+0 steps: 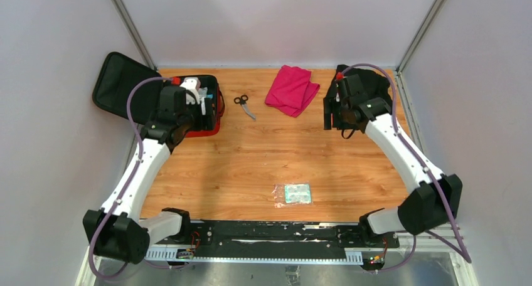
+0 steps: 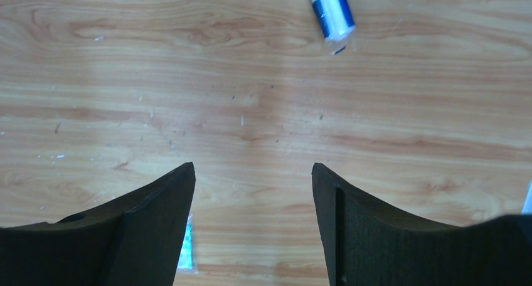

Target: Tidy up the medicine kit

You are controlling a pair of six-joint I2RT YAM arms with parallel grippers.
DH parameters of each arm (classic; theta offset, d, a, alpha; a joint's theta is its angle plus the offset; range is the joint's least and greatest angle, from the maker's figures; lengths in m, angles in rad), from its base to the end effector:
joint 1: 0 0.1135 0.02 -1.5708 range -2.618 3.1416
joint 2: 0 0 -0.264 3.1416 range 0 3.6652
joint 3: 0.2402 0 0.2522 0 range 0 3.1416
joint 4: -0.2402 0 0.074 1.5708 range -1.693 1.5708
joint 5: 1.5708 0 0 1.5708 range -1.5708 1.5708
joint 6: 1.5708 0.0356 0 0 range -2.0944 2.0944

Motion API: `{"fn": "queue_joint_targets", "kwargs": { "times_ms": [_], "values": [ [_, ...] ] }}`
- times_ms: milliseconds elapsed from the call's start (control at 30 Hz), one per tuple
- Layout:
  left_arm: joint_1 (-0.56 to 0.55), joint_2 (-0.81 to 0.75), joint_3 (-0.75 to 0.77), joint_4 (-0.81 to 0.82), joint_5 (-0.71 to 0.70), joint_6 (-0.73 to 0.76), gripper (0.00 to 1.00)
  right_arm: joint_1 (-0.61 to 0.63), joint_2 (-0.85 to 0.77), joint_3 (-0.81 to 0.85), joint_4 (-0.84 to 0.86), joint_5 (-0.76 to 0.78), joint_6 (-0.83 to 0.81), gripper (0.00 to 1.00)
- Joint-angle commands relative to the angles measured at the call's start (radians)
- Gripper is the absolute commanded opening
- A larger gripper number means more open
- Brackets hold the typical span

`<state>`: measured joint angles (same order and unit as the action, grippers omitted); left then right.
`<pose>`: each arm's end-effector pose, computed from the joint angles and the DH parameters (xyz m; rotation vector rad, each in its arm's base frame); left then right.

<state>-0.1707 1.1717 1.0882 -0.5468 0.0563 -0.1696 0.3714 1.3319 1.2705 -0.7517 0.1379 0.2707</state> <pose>0.2510 -0.0453 0.3315 0.0329 2.2111 -0.2517 0.2634 0.0973 0.3355 -0.0544 2.3780 0.1429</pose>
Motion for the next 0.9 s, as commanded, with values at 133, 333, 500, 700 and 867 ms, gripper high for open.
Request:
{"fn": "queue_joint_targets", "kwargs": {
  "times_ms": [133,333,500,700,867],
  "values": [
    [-0.037,-0.097,-0.118,0.053,-0.055,0.001,0.79,-0.100,0.271,0.172,-0.036,0.004,-0.236,0.78],
    [-0.090,-0.102,-0.120,0.036,-0.120,0.021,0.80,-0.169,0.555,0.348,-0.129,-0.003,-0.339,0.77],
    [-0.116,-0.110,-0.125,0.035,-0.137,0.028,0.80,-0.241,0.709,0.452,-0.145,-0.119,-0.343,0.74],
    [-0.141,-0.105,-0.125,0.035,-0.131,0.030,0.80,-0.277,0.804,0.528,-0.143,-0.180,-0.342,0.71],
    [-0.142,-0.103,-0.125,0.034,-0.140,0.032,0.81,-0.280,0.870,0.574,-0.143,-0.171,-0.341,0.61]
  ]
}}
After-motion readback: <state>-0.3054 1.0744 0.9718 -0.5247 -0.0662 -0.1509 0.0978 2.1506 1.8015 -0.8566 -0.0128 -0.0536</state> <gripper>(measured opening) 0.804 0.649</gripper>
